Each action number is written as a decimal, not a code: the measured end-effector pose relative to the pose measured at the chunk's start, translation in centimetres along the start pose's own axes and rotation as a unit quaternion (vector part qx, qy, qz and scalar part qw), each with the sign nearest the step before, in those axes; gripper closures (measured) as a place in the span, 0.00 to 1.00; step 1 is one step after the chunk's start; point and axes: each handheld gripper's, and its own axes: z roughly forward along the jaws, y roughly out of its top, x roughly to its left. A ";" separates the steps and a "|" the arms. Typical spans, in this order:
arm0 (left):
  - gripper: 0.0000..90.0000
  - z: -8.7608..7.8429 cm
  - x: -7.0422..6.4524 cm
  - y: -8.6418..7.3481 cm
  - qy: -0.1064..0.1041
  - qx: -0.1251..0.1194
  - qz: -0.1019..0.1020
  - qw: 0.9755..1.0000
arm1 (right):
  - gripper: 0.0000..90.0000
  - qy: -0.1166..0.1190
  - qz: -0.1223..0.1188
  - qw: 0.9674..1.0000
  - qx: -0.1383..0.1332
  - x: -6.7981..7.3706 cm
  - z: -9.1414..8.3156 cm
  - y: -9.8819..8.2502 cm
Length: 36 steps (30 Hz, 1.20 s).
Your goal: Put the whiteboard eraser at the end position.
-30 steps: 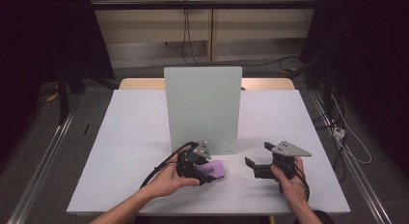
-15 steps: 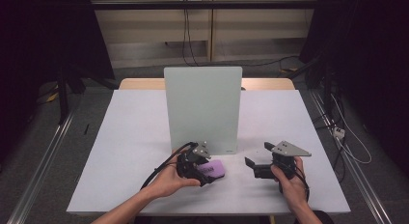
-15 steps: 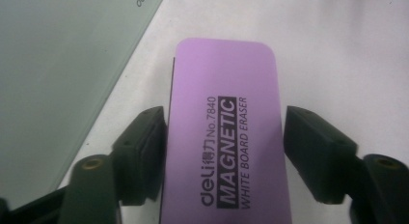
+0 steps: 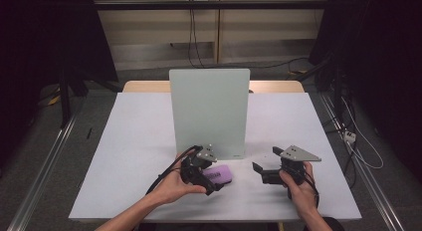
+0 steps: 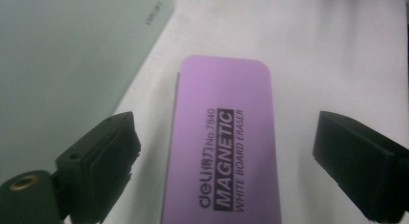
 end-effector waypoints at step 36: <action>0.07 -5.2 2.6 -1.6 0.095 -0.113 -0.074 0.986 | 0.06 -0.003 0.001 1.000 0.004 0.0 0.1 -0.1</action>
